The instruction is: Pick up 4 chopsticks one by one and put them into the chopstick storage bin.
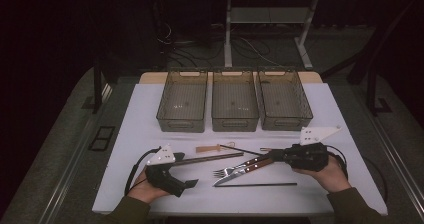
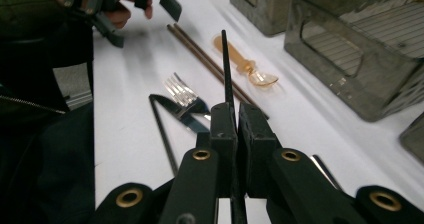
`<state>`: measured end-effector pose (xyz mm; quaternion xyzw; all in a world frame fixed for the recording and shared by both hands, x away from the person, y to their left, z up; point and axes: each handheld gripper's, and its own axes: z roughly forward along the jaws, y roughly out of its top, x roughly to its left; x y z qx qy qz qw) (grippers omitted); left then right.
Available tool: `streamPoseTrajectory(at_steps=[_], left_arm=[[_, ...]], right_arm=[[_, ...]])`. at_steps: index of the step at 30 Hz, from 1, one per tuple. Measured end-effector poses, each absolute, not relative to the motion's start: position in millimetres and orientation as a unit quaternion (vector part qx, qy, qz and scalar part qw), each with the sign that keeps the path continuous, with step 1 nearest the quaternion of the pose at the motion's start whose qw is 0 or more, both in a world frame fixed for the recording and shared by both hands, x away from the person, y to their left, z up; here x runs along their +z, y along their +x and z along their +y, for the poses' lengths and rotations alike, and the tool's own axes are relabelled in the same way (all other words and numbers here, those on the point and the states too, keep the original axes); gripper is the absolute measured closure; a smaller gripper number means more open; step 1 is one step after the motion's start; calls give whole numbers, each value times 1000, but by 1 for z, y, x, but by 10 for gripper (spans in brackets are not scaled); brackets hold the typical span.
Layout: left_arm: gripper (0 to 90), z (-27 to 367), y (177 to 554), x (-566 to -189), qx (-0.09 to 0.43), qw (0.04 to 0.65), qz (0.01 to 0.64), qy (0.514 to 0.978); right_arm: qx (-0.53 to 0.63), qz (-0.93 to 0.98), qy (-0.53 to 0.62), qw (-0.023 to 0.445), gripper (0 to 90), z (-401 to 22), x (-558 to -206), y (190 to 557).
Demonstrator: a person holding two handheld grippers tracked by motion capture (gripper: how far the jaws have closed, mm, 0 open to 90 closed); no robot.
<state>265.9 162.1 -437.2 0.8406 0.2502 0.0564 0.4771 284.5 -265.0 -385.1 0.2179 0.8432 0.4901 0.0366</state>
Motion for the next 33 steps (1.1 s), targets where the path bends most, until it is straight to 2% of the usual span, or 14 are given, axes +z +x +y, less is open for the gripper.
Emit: streamPoseTrajectory(at_steps=[33], left_arm=[[0,162,267,-436,54,474,258,840]], right_arm=[[512,808,280,86,858,-243,-357,333]])
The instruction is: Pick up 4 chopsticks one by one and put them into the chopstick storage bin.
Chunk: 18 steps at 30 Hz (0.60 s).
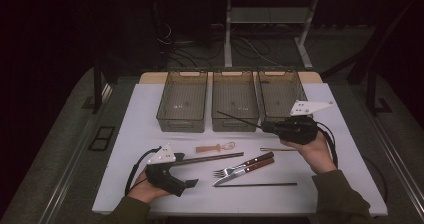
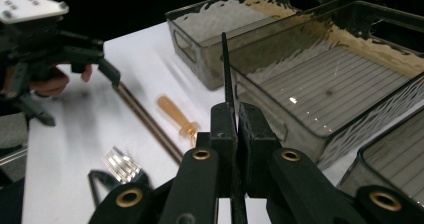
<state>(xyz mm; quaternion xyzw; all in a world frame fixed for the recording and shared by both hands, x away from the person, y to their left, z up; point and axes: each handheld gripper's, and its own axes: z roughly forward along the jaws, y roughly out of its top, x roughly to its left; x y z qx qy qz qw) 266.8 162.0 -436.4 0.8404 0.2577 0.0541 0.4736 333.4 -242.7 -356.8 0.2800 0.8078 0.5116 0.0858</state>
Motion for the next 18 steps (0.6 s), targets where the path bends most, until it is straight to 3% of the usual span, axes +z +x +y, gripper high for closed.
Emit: streamPoseTrajectory(at_steps=[18], left_arm=[[0,163,267,-436,54,479,254,839]], right_arm=[[507,801,306,89,858,-190,-345,375]])
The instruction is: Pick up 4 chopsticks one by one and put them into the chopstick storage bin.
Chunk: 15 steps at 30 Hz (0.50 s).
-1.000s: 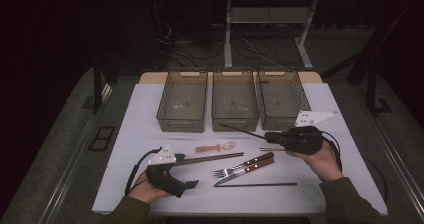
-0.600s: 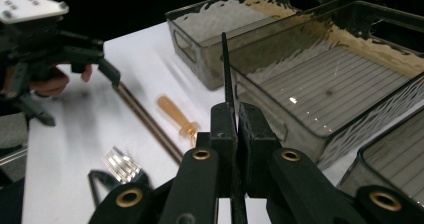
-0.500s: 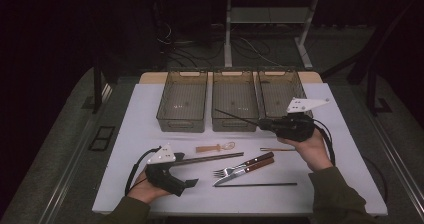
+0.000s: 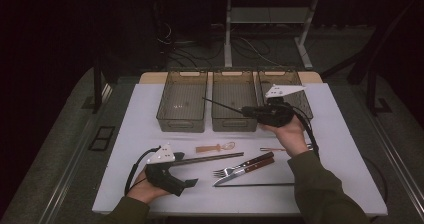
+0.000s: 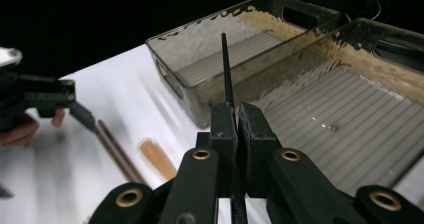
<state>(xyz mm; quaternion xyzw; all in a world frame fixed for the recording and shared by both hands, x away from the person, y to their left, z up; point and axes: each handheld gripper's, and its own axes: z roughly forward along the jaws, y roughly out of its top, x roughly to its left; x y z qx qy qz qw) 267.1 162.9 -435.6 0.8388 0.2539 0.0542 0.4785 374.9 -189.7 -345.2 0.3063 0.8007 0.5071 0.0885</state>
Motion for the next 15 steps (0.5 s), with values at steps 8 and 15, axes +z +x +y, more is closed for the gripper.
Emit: streamPoseTrajectory(at_steps=[8,15], left_arm=[[0,162,266,-435,50,481,251,839],[0,162,265,-435,51,481,252,838]], right_arm=[[505,793,324,106,858,-163,-334,397],[495,794,336,114,858,-142,-334,414]])
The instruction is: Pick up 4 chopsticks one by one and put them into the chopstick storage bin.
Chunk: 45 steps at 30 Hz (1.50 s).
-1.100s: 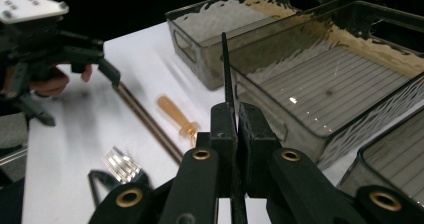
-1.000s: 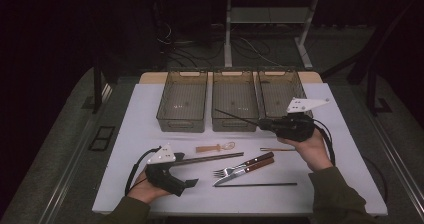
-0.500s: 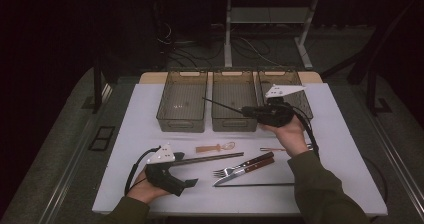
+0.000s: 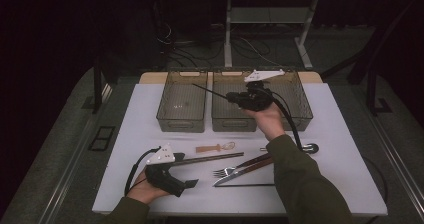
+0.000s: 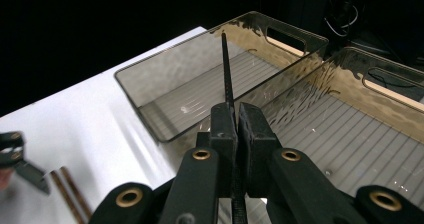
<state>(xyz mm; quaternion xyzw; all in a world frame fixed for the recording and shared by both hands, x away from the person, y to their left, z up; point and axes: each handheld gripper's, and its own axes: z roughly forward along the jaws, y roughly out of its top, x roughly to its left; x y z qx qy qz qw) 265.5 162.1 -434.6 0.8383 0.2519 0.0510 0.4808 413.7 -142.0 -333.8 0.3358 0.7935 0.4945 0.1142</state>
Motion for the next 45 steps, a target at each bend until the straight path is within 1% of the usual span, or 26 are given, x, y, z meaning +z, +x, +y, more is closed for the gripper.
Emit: streamPoseTrajectory(at_steps=[11,20,27,36,45], left_arm=[[0,162,265,-433,51,482,245,840],[0,162,264,-433,50,485,240,839],[0,162,265,-432,46,486,241,839],[0,161,264,-432,45,490,234,838],[0,161,264,-432,41,491,232,839]], right_arm=[[477,796,351,122,858,-103,-345,436],[467,798,357,133,857,-79,-346,447],[460,797,367,135,857,-59,-355,461],[448,800,376,136,856,-34,-367,469],[430,806,380,148,853,-12,-372,476]])
